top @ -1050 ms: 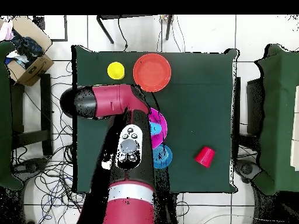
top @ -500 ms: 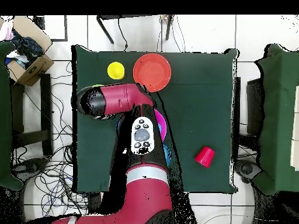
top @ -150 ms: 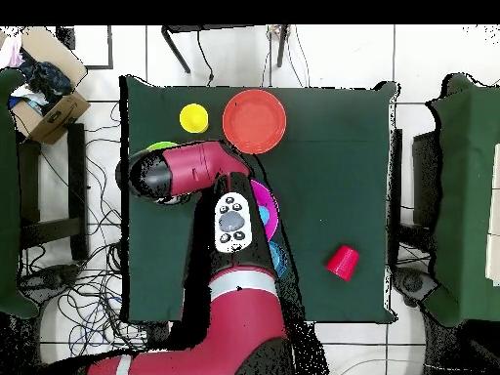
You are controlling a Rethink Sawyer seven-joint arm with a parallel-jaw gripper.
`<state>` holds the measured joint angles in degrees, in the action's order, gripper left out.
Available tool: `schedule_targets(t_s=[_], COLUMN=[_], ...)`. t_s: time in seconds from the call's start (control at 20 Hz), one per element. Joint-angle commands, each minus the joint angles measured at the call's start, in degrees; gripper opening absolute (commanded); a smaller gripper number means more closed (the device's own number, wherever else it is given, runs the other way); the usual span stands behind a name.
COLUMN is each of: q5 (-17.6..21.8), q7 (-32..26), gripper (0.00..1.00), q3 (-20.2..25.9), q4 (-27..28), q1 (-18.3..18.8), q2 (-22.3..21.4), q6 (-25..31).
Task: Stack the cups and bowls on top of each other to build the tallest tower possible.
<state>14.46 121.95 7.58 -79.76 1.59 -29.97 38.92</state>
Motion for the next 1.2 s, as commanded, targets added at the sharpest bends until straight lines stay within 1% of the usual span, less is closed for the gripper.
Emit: schedule_targets(t_s=[0.05, 0.25, 0.35, 0.45, 0.55, 0.65, 0.8, 0.95, 1.2], q5=[5.48, 8.13, 10.12, 12.28, 13.66, 15.00, 16.11, 16.97, 17.64], q7=[-17.77, -20.35, -21.88, -22.20, -23.53, -23.44, -23.14, -24.69, -22.65], gripper=[1.00, 1.00, 1.00, 1.00, 1.00, 1.00, 1.00, 1.00, 1.00], q3=[9.51, 11.26, 11.85, 12.25, 12.54, 12.22, 11.98, 12.69, 12.66], q4=[-3.49, -3.82, -3.76, -3.80, -3.73, -2.98, -2.22, -1.50, -0.76], q1=[2.26, 3.93, 4.72, 5.24, 5.51, 5.43, 5.32, 5.35, 5.15], q2=[0.73, 1.72, 2.41, 2.87, 3.02, 3.32, 3.26, 3.23, 4.98], q6=[3.86, 2.98, 2.25, 1.19, 1.97, 3.08, 4.12, 5.15, 2.73])
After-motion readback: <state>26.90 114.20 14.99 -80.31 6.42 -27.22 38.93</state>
